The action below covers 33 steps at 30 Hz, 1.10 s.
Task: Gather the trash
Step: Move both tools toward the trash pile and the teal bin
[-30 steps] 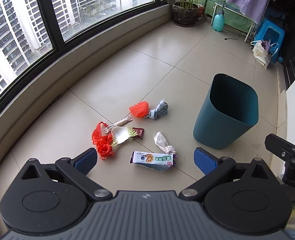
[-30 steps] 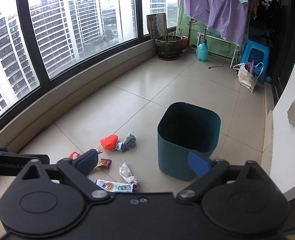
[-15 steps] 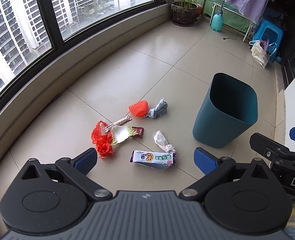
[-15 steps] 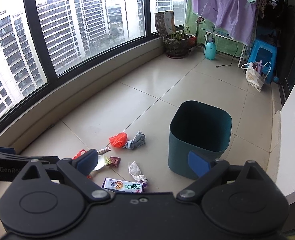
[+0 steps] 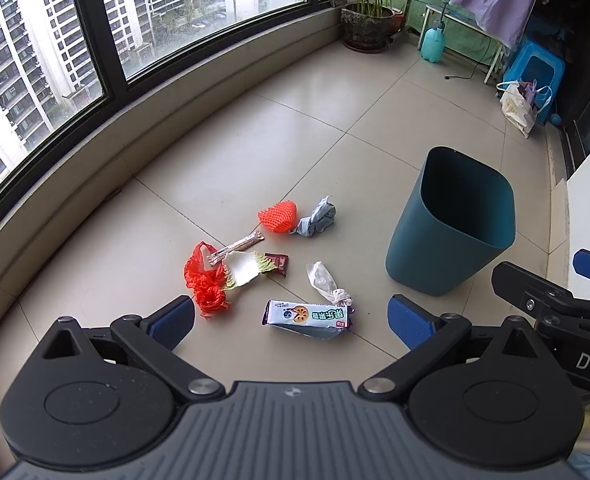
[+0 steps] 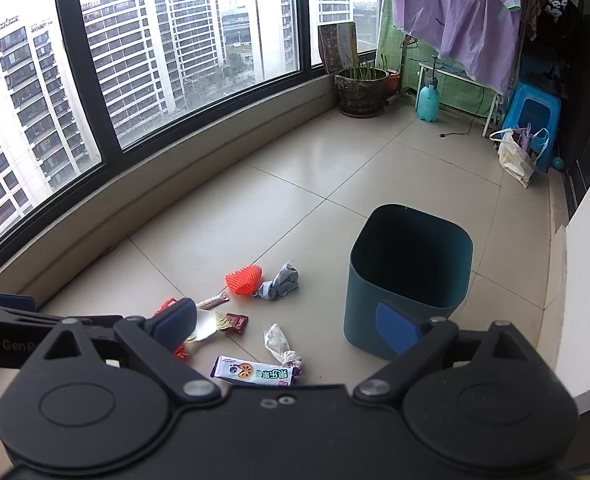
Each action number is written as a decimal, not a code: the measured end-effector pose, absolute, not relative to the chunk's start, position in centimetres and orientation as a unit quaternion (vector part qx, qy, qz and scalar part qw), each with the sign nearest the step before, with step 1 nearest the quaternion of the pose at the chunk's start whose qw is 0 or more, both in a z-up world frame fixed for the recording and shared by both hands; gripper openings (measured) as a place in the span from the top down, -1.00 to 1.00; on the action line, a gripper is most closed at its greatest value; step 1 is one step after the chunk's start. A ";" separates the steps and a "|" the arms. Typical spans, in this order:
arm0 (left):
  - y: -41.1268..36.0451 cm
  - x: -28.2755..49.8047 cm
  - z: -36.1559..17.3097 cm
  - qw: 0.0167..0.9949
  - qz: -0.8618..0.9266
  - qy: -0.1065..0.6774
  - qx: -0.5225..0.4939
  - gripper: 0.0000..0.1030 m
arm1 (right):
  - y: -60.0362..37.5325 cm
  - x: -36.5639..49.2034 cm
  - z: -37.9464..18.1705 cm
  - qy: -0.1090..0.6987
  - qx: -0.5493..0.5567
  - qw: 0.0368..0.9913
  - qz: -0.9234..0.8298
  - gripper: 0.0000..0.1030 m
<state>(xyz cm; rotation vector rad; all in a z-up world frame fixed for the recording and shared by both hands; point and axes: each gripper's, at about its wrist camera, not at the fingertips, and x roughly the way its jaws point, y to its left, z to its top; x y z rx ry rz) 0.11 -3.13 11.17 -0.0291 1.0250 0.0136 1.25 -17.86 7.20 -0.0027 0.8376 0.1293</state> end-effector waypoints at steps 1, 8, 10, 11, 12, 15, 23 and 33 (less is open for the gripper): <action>-2.9 0.1 11.1 0.871 0.006 0.491 -0.015 -1.00 | -17.7 1.2 7.2 0.406 -0.002 0.912 0.063 -0.87; -1.7 0.1 11.3 0.868 0.004 0.496 -0.021 -1.00 | -17.2 1.3 7.4 0.408 -0.002 0.911 0.064 -0.87; -1.3 0.2 11.5 0.868 0.001 0.496 -0.023 -1.00 | -16.8 1.4 7.6 0.408 -0.003 0.911 0.063 -0.87; -1.0 0.2 11.7 0.869 -0.001 0.495 -0.023 -1.00 | -16.6 1.5 7.7 0.409 -0.002 0.910 0.062 -0.87; -0.9 0.2 11.9 0.869 -0.002 0.495 -0.022 -1.00 | -16.5 1.6 8.0 0.410 0.000 0.910 0.060 -0.87; -0.1 0.5 12.5 0.867 -0.009 0.497 -0.023 -1.00 | -16.0 1.9 8.6 0.412 -0.001 0.910 0.047 -0.87; 1.0 2.8 14.1 0.867 -0.040 0.496 -0.008 -1.00 | -15.7 2.2 10.8 0.414 0.019 0.910 -0.013 -0.85; -2.7 7.5 12.9 0.867 -0.024 0.498 0.010 -1.00 | -20.4 7.1 9.3 0.414 0.004 0.910 -0.011 -0.85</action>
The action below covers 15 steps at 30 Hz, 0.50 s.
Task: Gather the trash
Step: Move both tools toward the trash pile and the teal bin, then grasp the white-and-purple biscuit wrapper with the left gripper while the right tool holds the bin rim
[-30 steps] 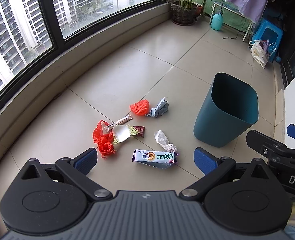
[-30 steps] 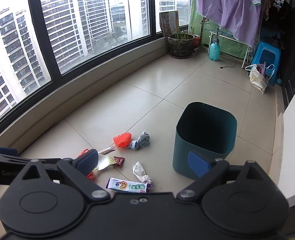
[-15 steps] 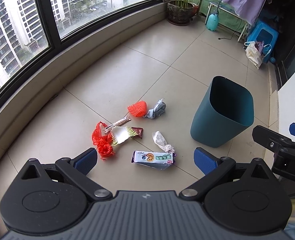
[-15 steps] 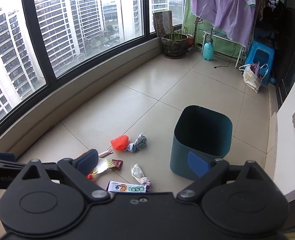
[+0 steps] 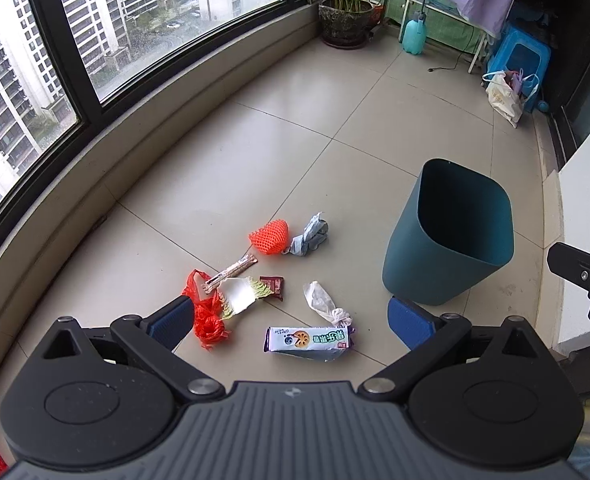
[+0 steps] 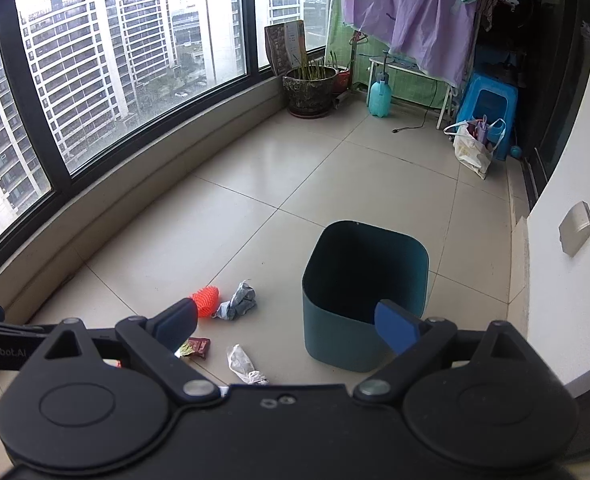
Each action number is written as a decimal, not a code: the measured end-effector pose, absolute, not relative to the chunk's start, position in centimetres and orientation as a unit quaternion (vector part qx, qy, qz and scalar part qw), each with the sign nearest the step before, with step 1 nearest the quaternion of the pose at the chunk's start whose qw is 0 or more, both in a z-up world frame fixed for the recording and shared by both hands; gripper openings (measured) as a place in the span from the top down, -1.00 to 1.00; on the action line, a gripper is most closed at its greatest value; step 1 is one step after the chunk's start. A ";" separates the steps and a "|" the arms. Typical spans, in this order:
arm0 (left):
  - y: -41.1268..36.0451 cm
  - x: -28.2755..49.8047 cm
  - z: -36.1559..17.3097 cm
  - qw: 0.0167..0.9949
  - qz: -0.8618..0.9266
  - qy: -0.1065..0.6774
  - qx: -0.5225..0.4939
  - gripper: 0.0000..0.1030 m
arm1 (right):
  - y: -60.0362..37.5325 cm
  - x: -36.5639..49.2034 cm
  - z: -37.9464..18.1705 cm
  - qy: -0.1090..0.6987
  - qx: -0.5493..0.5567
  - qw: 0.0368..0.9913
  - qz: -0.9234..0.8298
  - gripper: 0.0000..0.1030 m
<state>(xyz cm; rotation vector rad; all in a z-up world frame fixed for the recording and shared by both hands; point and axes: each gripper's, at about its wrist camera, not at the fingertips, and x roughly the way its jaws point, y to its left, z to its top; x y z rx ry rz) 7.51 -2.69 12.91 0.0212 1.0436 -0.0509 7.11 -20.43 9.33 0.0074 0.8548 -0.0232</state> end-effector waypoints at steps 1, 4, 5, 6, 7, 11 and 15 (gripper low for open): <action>-3.4 8.1 12.7 0.867 -0.019 0.497 0.012 -1.00 | -21.1 7.8 9.1 0.416 0.002 0.909 -0.006 -0.85; -5.9 10.3 12.2 0.869 -0.008 0.495 0.011 -1.00 | -23.5 10.5 8.5 0.417 -0.017 0.908 0.016 -0.85; -6.7 10.9 12.0 0.869 -0.003 0.495 0.010 -1.00 | -24.3 11.4 8.3 0.417 -0.021 0.908 0.024 -0.85; -7.6 11.8 11.7 0.867 0.006 0.498 0.009 -1.00 | -24.9 12.2 8.1 0.419 -0.025 0.907 0.029 -0.85; -8.4 12.5 11.5 0.865 0.009 0.502 0.001 -1.00 | -26.0 13.2 7.7 0.422 -0.028 0.906 0.034 -0.85; -11.1 14.5 9.9 0.860 0.028 0.509 -0.008 -1.00 | -29.1 16.1 6.2 0.433 -0.032 0.900 0.044 -0.85; -12.6 15.7 8.3 0.852 0.054 0.520 -0.024 -1.00 | -31.3 18.1 4.4 0.445 -0.040 0.893 0.051 -0.84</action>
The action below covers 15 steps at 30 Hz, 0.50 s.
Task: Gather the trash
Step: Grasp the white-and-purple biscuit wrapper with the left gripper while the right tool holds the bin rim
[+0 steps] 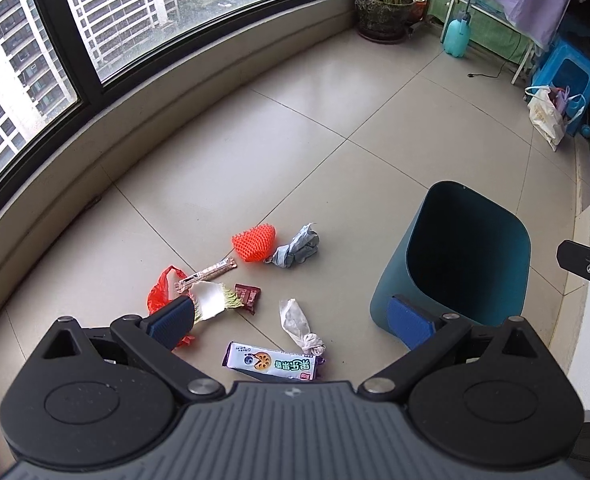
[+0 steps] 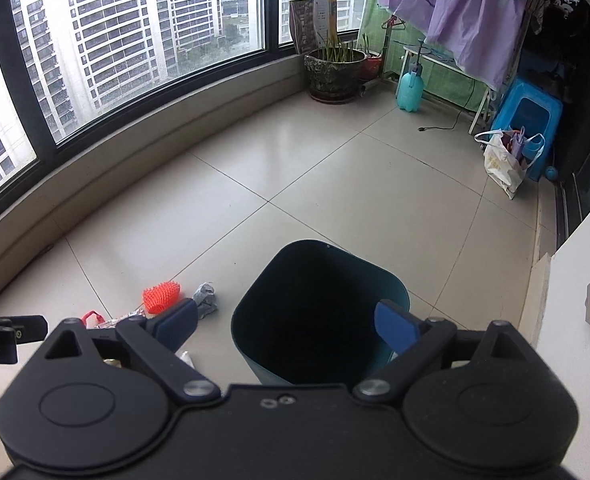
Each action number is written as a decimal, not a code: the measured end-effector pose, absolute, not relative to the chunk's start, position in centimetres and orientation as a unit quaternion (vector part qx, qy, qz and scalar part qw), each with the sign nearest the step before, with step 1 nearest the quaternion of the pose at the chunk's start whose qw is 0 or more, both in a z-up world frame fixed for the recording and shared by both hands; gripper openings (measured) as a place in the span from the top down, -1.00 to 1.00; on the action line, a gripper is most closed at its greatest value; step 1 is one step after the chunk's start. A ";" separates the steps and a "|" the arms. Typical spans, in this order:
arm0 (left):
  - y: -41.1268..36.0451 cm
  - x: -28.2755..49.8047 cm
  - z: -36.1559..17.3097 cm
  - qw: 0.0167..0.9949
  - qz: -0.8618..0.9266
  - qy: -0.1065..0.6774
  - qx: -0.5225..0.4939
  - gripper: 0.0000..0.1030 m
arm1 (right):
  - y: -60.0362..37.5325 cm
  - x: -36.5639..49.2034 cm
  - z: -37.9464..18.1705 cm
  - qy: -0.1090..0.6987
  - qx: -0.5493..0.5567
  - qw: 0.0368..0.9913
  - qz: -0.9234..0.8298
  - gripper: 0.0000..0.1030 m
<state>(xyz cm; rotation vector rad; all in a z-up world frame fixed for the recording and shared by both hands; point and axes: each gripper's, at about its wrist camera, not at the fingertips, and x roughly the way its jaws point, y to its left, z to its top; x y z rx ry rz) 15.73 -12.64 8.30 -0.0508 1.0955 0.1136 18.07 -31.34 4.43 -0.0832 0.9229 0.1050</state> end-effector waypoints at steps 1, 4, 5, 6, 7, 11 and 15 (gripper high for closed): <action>-12.9 15.9 7.9 0.850 0.058 0.523 -0.024 -1.00 | -31.9 18.5 4.0 0.447 -0.039 0.892 0.050 -0.84; -13.2 16.5 6.6 0.846 0.059 0.529 -0.021 -1.00 | -33.2 19.4 2.6 0.452 -0.042 0.890 0.038 -0.84; -13.2 16.7 6.1 0.846 0.058 0.529 -0.016 -1.00 | -33.8 19.9 2.2 0.455 -0.040 0.889 0.033 -0.84; -13.2 16.8 5.5 0.846 0.058 0.530 -0.011 -1.00 | -34.3 20.3 1.6 0.457 -0.038 0.888 0.026 -0.84; -13.1 17.0 4.9 0.846 0.056 0.531 -0.007 -1.00 | -34.6 20.5 1.1 0.459 -0.039 0.888 0.021 -0.84; -12.0 17.6 1.2 0.839 0.058 0.542 -0.004 -1.00 | -35.8 21.6 -2.4 0.479 -0.035 0.877 -0.004 -0.68; -10.9 17.9 -3.1 0.831 0.054 0.553 -0.007 -1.00 | -36.9 22.5 -6.4 0.505 -0.036 0.862 -0.026 -0.66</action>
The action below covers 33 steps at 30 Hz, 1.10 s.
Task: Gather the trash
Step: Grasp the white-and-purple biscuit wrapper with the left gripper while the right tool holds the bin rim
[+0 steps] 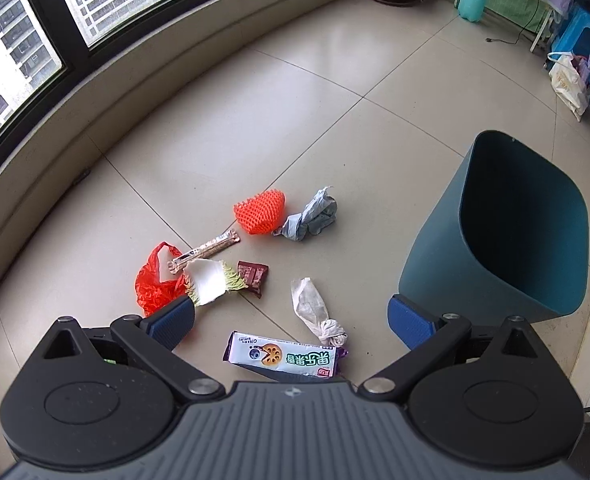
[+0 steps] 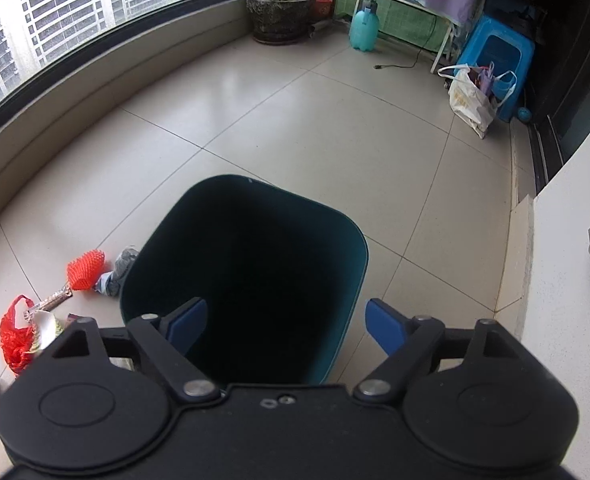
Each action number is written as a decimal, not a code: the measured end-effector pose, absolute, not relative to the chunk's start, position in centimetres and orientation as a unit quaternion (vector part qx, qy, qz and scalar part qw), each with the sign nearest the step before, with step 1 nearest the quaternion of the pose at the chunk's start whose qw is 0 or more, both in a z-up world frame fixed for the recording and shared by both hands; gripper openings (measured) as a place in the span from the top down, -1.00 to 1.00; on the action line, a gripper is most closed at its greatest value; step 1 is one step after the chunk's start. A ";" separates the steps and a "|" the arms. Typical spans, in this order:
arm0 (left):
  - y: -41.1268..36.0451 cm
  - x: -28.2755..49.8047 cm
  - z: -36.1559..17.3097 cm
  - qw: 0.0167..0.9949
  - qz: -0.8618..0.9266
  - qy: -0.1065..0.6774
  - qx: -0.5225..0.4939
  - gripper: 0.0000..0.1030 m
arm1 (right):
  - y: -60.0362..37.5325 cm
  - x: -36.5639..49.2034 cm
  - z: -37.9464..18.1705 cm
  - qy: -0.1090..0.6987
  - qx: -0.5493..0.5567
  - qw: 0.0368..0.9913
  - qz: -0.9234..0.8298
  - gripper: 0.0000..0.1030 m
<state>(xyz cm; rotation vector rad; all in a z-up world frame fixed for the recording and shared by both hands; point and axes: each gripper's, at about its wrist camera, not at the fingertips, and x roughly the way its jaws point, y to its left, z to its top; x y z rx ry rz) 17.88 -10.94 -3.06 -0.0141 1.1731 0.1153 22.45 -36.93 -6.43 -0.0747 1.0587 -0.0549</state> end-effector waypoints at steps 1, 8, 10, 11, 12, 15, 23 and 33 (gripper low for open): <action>-10.6 17.9 -4.6 0.827 0.054 0.559 -0.007 -1.00 | -37.2 22.8 -7.6 0.509 -0.043 0.859 -0.034 -0.66; -8.5 18.5 -14.4 0.782 0.076 0.617 -0.052 -1.00 | -39.1 24.4 -12.1 0.527 -0.029 0.846 -0.075 -0.60; -8.0 18.7 -16.8 0.769 0.088 0.630 -0.067 -1.00 | -39.3 24.6 -13.1 0.530 -0.023 0.844 -0.080 -0.60; -7.8 18.8 -17.8 0.763 0.094 0.636 -0.071 -1.00 | -39.4 24.7 -13.5 0.532 -0.020 0.842 -0.082 -0.59; -7.5 19.0 -19.0 0.755 0.104 0.642 -0.076 -1.00 | -39.5 24.7 -13.9 0.534 -0.018 0.841 -0.083 -0.59; -6.4 19.5 -22.0 0.736 0.127 0.657 -0.102 -1.00 | -40.2 25.1 -15.0 0.537 -0.013 0.839 -0.086 -0.59; -3.7 20.5 -28.5 0.684 0.189 0.678 -0.192 -1.00 | -40.3 24.6 -15.4 0.539 0.002 0.840 -0.062 -0.59; -2.7 21.4 -34.4 0.636 0.245 0.692 -0.240 -1.00 | -39.2 24.9 -16.1 0.550 -0.012 0.833 -0.053 -0.30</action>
